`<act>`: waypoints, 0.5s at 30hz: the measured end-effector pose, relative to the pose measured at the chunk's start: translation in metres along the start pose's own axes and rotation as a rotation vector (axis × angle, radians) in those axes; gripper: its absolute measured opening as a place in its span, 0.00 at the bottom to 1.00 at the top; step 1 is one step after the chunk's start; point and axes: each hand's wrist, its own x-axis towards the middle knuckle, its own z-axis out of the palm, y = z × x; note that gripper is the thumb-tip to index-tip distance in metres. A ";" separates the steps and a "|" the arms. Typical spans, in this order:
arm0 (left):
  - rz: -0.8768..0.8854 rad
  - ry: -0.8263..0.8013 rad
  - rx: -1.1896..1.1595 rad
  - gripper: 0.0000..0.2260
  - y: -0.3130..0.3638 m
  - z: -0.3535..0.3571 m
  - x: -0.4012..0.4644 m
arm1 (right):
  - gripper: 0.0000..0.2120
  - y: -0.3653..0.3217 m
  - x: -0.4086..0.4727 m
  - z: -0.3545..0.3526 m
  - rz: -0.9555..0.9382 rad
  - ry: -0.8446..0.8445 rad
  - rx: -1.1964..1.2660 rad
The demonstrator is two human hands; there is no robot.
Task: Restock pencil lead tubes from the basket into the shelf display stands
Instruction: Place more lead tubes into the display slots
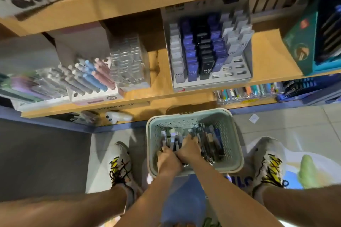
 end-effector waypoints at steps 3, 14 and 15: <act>0.011 -0.004 -0.004 0.24 -0.004 -0.001 0.000 | 0.41 0.000 0.002 0.002 0.007 -0.003 -0.014; -0.033 0.007 -0.071 0.30 -0.001 0.000 -0.003 | 0.52 -0.005 0.009 0.012 0.104 0.041 0.061; -0.045 0.010 -0.102 0.29 0.000 0.000 -0.003 | 0.51 -0.005 0.010 0.013 0.106 0.057 0.058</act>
